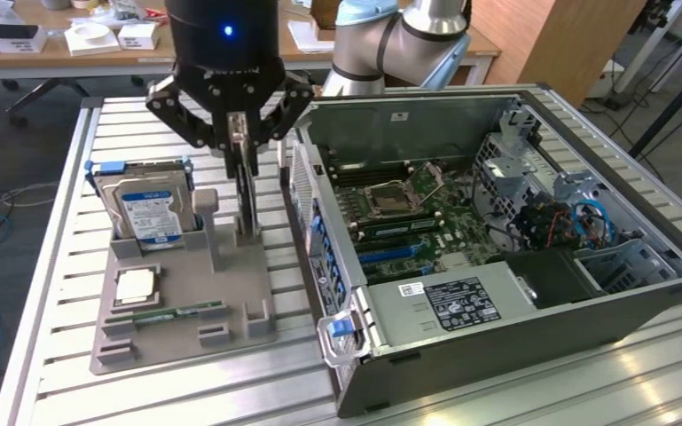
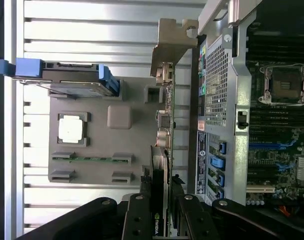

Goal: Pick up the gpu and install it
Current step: 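Pick up the gpu and move the gpu toward the slot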

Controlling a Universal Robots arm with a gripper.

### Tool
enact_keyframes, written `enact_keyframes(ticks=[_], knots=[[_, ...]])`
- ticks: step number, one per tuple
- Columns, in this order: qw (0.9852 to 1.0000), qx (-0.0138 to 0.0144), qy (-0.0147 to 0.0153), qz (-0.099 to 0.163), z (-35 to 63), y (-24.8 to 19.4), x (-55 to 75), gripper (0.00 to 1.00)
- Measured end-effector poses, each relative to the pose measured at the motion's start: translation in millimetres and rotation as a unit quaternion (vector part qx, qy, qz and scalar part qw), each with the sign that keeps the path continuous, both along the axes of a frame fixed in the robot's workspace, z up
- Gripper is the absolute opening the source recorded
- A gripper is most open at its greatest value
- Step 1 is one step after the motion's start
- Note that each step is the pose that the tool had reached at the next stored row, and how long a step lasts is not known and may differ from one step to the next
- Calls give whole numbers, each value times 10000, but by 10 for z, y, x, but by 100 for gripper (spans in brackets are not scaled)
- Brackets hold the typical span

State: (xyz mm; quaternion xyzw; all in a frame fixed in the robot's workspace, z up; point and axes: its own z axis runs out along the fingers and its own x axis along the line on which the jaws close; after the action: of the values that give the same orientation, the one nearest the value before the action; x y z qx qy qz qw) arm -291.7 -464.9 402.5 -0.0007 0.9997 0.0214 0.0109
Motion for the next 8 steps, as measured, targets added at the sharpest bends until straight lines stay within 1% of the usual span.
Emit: enact_keyframes(ticks=[5, 6, 7, 8], knots=[[10000, 0, 0, 0, 228, 0, 0, 26], [10000, 0, 0, 0, 408, 0, 0, 26], [10000, 1, -1, 0, 479, 0, 0, 26], [10000, 0, 0, 0, 480, 0, 0, 26]])
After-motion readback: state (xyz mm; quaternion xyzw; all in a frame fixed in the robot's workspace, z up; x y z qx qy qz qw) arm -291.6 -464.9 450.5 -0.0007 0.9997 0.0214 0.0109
